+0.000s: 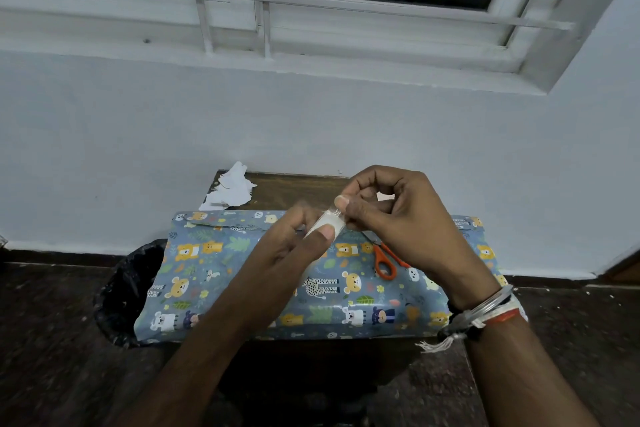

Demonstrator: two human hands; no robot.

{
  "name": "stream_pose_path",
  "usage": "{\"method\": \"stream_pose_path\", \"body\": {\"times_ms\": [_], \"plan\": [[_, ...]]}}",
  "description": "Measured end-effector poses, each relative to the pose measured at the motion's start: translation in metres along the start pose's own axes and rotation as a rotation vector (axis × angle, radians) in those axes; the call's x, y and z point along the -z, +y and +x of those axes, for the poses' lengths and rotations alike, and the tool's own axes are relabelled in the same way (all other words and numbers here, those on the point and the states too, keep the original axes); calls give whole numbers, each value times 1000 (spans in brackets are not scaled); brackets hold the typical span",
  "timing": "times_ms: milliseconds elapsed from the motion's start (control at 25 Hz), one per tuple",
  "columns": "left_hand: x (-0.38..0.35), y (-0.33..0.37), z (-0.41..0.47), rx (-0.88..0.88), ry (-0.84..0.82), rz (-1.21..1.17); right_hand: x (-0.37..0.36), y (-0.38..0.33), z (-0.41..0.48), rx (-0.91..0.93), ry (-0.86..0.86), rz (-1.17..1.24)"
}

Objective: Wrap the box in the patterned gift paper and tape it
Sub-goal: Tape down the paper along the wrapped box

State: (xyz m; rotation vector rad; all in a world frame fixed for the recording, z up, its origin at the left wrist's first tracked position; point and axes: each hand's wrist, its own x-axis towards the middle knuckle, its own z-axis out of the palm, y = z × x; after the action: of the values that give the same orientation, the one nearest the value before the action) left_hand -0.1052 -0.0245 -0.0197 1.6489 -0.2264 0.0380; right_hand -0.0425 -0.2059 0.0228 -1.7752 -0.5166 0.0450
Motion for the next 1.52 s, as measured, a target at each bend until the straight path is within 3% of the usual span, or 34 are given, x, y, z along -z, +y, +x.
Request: {"method": "stream_pose_path", "body": {"times_ms": [160,600,1080,1520], "plan": [[-4,-5,4,66,71,-151,-6,1,-1,72,-37,-199],[-13,-16,10,213,48,-315,-9,5,-3,91,-84,-232],[-13,-6,7,142,63,-376,-11,4,-5,34,-94,-197],[-17,-1,4,176,159,-416,-18,16,1,69,75,-405]]}}
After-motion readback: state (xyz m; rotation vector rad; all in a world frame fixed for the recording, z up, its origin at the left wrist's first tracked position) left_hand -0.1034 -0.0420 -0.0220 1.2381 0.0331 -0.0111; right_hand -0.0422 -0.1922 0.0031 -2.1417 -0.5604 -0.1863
